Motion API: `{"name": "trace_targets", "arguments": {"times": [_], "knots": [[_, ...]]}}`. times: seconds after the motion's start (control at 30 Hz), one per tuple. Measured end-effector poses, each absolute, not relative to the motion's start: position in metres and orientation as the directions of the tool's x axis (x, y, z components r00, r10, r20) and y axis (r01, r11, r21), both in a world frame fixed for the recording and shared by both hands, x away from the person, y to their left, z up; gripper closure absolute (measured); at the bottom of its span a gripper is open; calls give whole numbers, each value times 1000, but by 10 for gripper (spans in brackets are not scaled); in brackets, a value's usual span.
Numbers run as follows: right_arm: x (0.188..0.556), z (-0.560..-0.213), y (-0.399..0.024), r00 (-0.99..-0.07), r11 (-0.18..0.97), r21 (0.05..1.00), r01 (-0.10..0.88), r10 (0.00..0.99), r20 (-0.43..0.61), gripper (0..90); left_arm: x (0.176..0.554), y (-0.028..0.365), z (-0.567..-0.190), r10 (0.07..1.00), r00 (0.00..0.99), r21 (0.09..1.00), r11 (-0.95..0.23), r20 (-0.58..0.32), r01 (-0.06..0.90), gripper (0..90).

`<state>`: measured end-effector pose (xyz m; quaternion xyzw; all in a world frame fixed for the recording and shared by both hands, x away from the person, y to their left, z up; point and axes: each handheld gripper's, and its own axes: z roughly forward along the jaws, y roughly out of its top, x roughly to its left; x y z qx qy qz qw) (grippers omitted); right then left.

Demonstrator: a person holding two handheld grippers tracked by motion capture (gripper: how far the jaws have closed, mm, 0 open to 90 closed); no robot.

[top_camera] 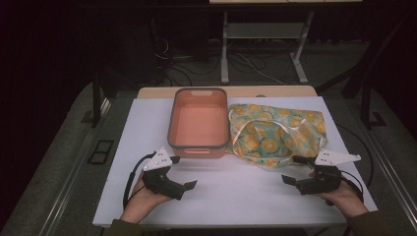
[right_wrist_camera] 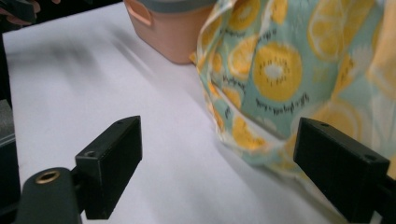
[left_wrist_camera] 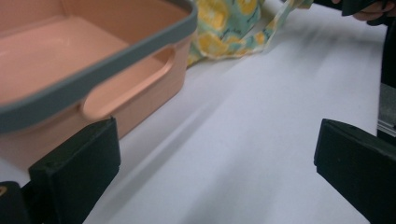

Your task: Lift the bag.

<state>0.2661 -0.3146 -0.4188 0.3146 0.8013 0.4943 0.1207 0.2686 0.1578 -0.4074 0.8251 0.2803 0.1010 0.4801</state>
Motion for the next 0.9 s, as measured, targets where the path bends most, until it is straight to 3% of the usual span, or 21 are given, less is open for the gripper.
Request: {"name": "trace_targets", "arguments": {"times": [0.3, 0.9], "knots": [[265, -438, -315, -768, 356, 840, 409, 632, 106, 135, 270, 163, -424, 569, 812, 842, -371, -127, 392, 0], [265, -440, -313, -767, 372, 833, 410, 635, 94, 135, 271, 160, -430, 554, 820, 819, -399, -143, 413, 0]]}}
